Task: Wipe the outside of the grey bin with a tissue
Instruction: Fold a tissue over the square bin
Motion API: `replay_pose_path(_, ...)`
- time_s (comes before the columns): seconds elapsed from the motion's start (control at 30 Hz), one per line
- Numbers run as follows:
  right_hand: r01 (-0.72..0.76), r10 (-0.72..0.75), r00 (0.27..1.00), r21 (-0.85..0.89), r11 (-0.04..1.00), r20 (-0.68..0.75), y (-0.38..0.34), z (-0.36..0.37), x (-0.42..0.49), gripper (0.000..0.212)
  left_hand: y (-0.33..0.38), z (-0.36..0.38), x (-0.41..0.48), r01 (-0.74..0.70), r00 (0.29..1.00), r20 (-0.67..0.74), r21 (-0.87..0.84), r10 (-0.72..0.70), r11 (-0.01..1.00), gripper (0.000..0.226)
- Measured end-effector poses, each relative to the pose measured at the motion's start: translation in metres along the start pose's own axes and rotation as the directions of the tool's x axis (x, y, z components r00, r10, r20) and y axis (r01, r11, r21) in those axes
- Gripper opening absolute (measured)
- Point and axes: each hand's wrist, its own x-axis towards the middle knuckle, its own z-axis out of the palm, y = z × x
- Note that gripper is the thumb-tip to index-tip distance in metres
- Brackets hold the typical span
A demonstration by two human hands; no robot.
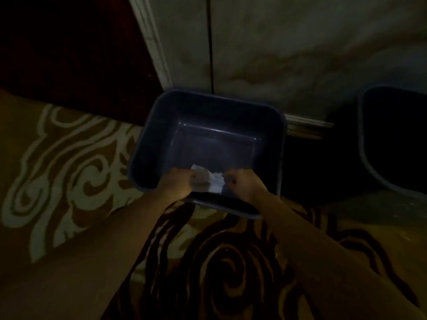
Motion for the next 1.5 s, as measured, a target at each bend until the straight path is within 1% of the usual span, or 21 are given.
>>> replay_pose_path(0.07, 0.019, -0.016, 0.999, -0.059, 0.998, 0.044, 0.004, 0.013, 0.019, 0.037, -0.003, 0.008, 0.016, 0.007, 1.000, 0.026, -0.023, -0.006, 1.000, 0.042)
replay_pose_path(0.17, 0.084, -0.063, 0.991, -0.189, 0.978, 0.116, 0.005, 0.026, 0.048, 0.045, -0.008, 0.016, 0.043, -0.039, 0.999, 0.035, -0.020, 0.039, 0.999, 0.038)
replay_pose_path(0.27, 0.128, -0.088, 0.987, -0.344, 0.930, 0.131, 0.005, 0.031, 0.070, 0.043, -0.011, 0.020, 0.064, -0.056, 0.997, 0.052, -0.050, 0.059, 0.997, 0.037)
replay_pose_path(0.33, 0.127, -0.079, 0.988, -0.399, 0.908, 0.135, 0.007, 0.033, 0.079, 0.042, -0.011, 0.023, 0.074, -0.091, 0.990, 0.108, 0.010, 0.089, 0.996, 0.035)
replay_pose_path(0.43, 0.135, -0.079, 0.985, -0.407, 0.903, 0.152, 0.010, 0.035, 0.082, 0.041, -0.008, 0.028, 0.081, -0.138, 0.987, 0.101, 0.131, 0.125, 0.982, 0.027)
replay_pose_path(0.53, 0.139, -0.082, 0.984, -0.396, 0.908, 0.156, 0.012, 0.040, 0.080, 0.036, -0.003, 0.027, 0.080, -0.146, 0.988, 0.070, 0.183, 0.136, 0.972, 0.027)
replay_pose_path(0.63, 0.096, -0.068, 0.994, -0.417, 0.904, 0.084, 0.009, 0.047, 0.079, 0.025, 0.000, 0.029, 0.077, -0.127, 0.992, 0.021, 0.181, 0.125, 0.975, 0.027)
replay_pose_path(0.73, 0.055, -0.050, 0.999, -0.409, 0.911, 0.023, 0.004, 0.045, 0.075, 0.024, 0.003, 0.029, 0.072, -0.108, 0.994, -0.003, 0.126, 0.109, 0.986, 0.029)
replay_pose_path(0.83, 0.027, -0.045, 0.998, -0.329, 0.944, -0.047, 0.002, 0.032, 0.066, 0.023, 0.004, 0.017, 0.071, -0.092, 0.996, 0.008, -0.007, 0.093, 0.996, 0.018)
replay_pose_path(0.87, 0.017, -0.040, 0.996, -0.291, 0.956, -0.075, 0.002, 0.024, 0.062, 0.024, 0.006, 0.011, 0.069, -0.091, 0.996, -0.004, -0.049, 0.091, 0.995, 0.021)
replay_pose_path(0.9, 0.011, -0.039, 0.993, -0.254, 0.967, -0.108, 0.001, 0.016, 0.059, 0.025, 0.008, 0.004, 0.068, -0.105, 0.994, -0.033, -0.087, 0.103, 0.991, 0.022)
replay_pose_path(0.97, 0.017, -0.047, 0.984, -0.177, 0.984, -0.169, 0.001, -0.002, 0.050, 0.024, 0.015, -0.008, 0.063, -0.157, 0.985, -0.096, -0.132, 0.145, 0.979, 0.011)
replay_pose_path(1.03, 0.035, -0.053, 0.972, -0.084, 0.996, -0.227, 0.002, -0.020, 0.041, 0.022, 0.023, -0.018, 0.058, -0.217, 0.966, -0.175, -0.138, 0.192, 0.966, 0.019)
replay_pose_path(1.1, 0.024, -0.014, 0.958, 0.033, 0.999, -0.285, 0.004, -0.036, 0.032, 0.019, 0.032, -0.027, 0.051, -0.260, 0.945, -0.250, -0.181, 0.212, 0.949, 0.020)
replay_pose_path(1.2, -0.005, 0.071, 0.944, 0.201, 0.980, -0.321, 0.004, -0.052, 0.018, 0.015, 0.048, -0.041, 0.039, -0.254, 0.939, -0.312, -0.353, 0.143, 0.901, 0.016)
replay_pose_path(1.27, -0.029, 0.127, 0.946, 0.314, 0.949, -0.297, 0.002, -0.058, 0.008, 0.017, 0.063, -0.047, 0.031, -0.206, 0.959, -0.277, -0.529, 0.062, 0.823, 0.013)
replay_pose_path(1.33, -0.048, 0.168, 0.955, 0.433, 0.900, -0.244, -0.003, -0.063, -0.003, 0.021, 0.079, -0.052, 0.018, -0.119, 0.986, -0.164, -0.707, 0.002, 0.697, 0.008)
replay_pose_path(1.37, -0.047, 0.174, 0.959, 0.480, 0.876, -0.224, -0.006, -0.065, -0.008, 0.017, 0.085, -0.054, 0.011, -0.078, 0.994, -0.106, -0.766, -0.005, 0.639, 0.008)
replay_pose_path(1.4, -0.042, 0.179, 0.959, 0.519, 0.854, -0.219, -0.008, -0.067, -0.013, 0.017, 0.092, -0.057, 0.005, -0.045, 0.999, -0.055, -0.804, 0.002, 0.593, 0.009)
replay_pose_path(1.47, -0.038, 0.194, 0.957, 0.571, 0.820, -0.215, -0.012, -0.070, -0.022, 0.030, 0.102, -0.061, -0.006, 0.001, 0.999, 0.020, -0.860, 0.032, 0.510, 0.013)
replay_pose_path(1.5, -0.041, 0.201, 0.956, 0.581, 0.813, -0.213, -0.013, -0.073, -0.027, 0.032, 0.106, -0.064, -0.010, 0.021, 0.998, 0.047, -0.880, 0.043, 0.475, 0.014)
